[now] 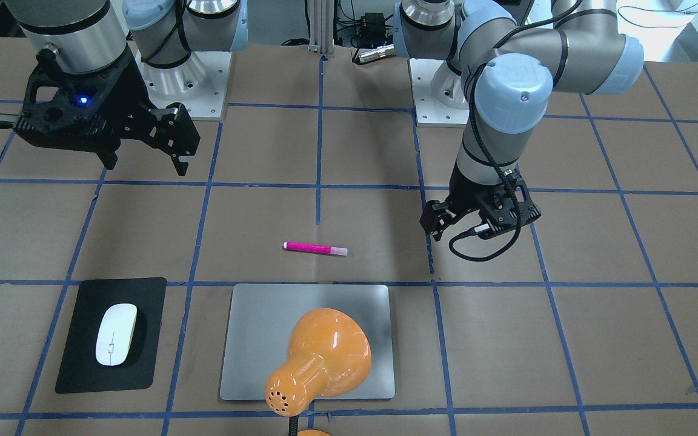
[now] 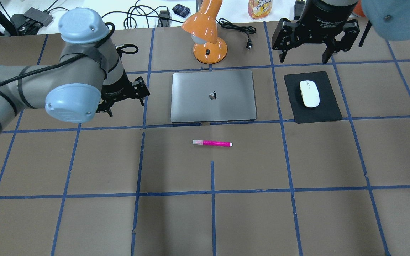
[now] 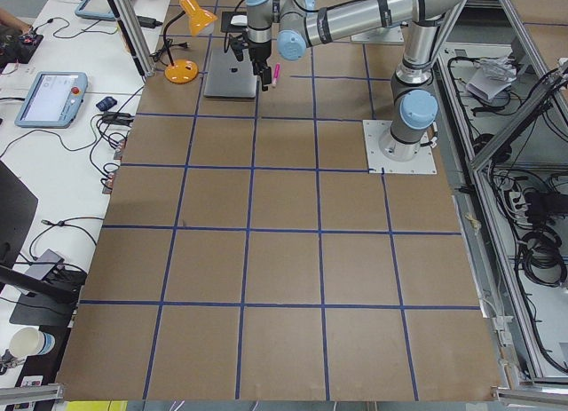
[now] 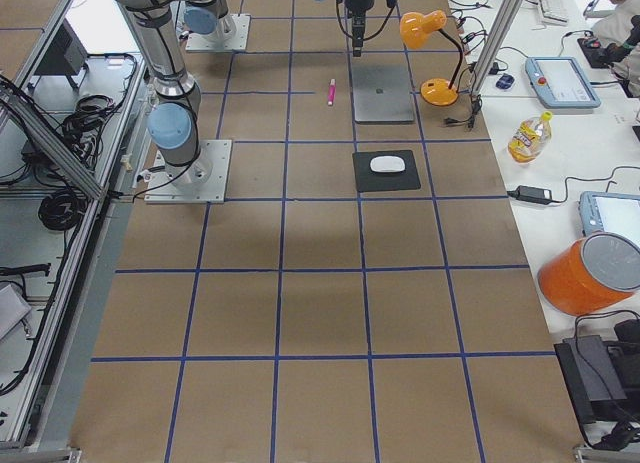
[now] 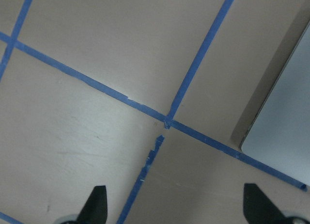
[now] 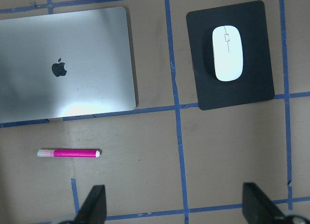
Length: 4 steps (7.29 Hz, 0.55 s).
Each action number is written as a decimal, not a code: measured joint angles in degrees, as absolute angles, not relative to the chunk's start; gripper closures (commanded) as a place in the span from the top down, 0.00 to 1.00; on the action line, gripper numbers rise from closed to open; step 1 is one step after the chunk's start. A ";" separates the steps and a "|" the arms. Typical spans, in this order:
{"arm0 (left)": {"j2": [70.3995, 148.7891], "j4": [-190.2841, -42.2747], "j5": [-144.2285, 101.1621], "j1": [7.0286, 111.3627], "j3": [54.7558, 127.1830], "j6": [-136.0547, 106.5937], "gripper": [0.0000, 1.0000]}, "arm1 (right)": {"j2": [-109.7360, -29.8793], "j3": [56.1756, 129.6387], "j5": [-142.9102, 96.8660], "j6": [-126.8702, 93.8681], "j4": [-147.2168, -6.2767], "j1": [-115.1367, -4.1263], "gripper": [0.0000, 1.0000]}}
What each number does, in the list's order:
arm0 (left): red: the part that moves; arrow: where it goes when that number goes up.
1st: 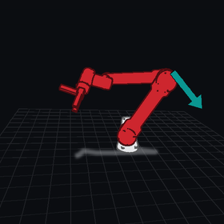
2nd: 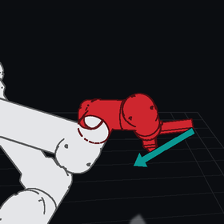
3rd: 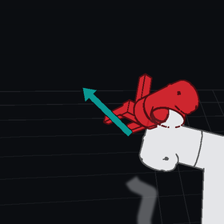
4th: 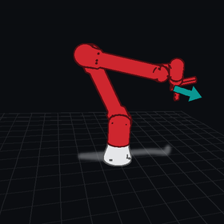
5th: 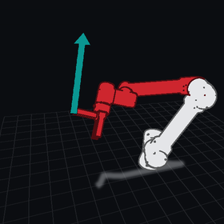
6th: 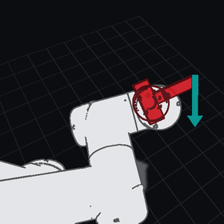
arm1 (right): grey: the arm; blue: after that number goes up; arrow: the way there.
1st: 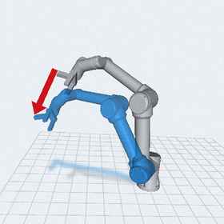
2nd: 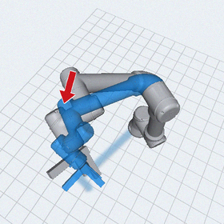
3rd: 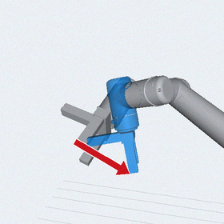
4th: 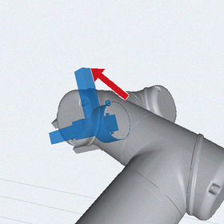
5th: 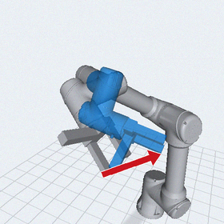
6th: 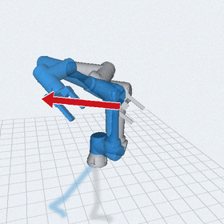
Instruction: Place pen and mouse around notebook
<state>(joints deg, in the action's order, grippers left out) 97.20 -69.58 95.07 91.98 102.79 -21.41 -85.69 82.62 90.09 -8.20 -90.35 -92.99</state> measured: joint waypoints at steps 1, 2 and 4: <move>95.04 -73.81 95.01 90.77 101.41 -17.69 1.00 | -85.70 82.62 90.09 -8.19 -90.35 -92.99 1.00; 93.19 -78.29 94.89 89.53 99.61 -12.78 1.00 | -85.70 82.61 90.09 -8.20 -90.35 -92.99 1.00; 90.07 -84.49 94.68 86.96 97.87 -2.19 1.00 | -85.69 82.62 90.09 -8.25 -90.35 -92.99 1.00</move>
<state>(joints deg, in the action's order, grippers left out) 90.07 -84.49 94.68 86.96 97.87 -2.19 -85.69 82.62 90.09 -8.25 -90.35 -92.99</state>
